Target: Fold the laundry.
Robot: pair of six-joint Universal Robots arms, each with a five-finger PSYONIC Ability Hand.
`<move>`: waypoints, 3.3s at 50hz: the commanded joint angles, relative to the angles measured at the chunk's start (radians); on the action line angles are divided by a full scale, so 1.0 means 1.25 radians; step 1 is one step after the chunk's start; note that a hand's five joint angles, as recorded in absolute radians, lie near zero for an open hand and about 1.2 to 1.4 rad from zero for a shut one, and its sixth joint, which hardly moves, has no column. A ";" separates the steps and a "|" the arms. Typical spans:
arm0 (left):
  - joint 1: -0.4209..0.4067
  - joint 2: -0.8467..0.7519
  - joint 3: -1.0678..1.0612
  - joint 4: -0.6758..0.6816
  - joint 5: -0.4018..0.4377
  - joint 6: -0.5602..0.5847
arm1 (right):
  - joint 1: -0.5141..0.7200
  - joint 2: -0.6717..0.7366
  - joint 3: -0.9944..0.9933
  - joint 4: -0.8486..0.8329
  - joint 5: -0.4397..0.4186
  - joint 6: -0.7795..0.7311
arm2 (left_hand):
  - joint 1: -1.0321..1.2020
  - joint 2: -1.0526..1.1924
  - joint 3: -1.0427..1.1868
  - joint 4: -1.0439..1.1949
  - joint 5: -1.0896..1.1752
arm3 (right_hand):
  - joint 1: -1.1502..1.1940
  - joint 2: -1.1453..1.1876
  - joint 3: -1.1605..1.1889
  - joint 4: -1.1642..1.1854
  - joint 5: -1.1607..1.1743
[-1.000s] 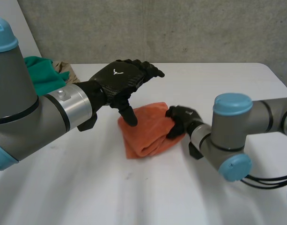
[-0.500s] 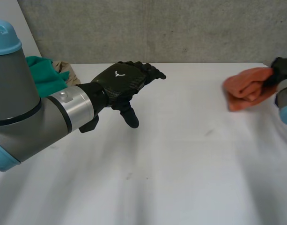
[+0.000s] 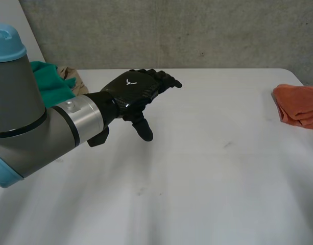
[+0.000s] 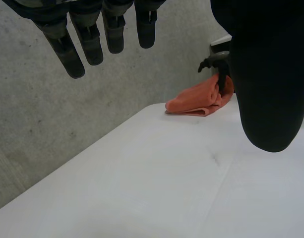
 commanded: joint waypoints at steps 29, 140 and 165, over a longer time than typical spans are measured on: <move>0.188 0.029 0.014 0.190 -0.190 0.001 | 0.385 -0.555 0.525 -0.144 -0.101 -0.235 | -0.014 -0.024 -0.030 -0.023 -0.037 | -0.025 -0.042 -0.045 -0.056 -0.061; 0.157 -0.169 -0.023 0.309 -0.148 0.058 | 0.395 -0.794 1.016 0.067 -0.135 -0.346 | 0.005 -0.005 -0.011 -0.004 -0.018 | -0.025 -0.042 -0.045 -0.056 -0.061; 0.298 -0.422 0.154 0.269 -0.116 0.280 | 0.604 -0.810 1.303 -0.065 -0.131 -0.038 | 0.014 0.005 -0.002 0.005 -0.009 | -0.025 -0.042 -0.045 -0.056 -0.061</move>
